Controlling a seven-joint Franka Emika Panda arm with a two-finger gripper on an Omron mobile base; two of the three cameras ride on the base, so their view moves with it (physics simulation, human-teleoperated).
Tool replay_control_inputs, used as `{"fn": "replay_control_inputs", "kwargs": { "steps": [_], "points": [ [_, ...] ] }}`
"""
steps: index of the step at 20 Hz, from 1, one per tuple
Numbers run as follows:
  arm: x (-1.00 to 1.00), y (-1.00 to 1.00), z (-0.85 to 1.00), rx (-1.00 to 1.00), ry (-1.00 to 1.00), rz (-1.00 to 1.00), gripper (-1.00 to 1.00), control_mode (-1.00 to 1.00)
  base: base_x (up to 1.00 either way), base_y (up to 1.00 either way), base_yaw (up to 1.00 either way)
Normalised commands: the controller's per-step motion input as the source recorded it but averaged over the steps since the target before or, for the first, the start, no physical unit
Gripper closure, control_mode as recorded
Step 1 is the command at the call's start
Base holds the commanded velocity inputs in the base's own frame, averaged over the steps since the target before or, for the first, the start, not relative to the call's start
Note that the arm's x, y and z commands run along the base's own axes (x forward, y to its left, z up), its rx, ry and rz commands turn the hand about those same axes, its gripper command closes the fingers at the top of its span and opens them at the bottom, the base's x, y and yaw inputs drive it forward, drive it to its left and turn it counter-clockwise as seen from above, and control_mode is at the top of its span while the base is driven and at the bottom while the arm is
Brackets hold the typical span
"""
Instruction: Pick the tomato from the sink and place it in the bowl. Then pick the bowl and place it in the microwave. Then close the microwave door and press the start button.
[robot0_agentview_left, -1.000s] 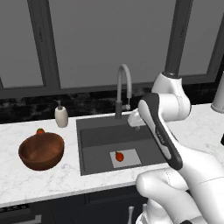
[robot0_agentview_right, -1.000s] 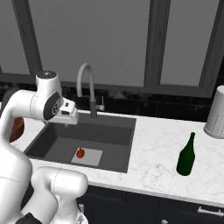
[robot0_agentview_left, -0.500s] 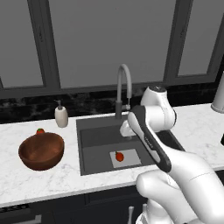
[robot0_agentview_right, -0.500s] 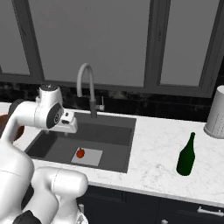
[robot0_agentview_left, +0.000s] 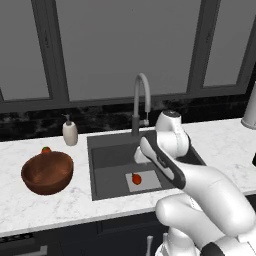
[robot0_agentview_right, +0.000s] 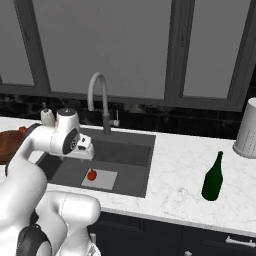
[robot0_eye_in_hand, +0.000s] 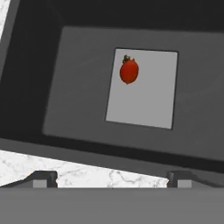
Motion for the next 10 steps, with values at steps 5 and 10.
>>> {"fn": "replay_control_inputs", "kwargs": {
  "steps": [5, 10],
  "points": [
    [0.32, 0.0, -0.53, 0.0, 0.03, 0.0, -1.0, -1.0, 0.0, 0.0, 0.0],
    [0.39, 0.0, -0.48, 0.0, 0.0, 0.0, -1.0, -1.0, 0.0, 0.0, 0.0]
  ]
}}
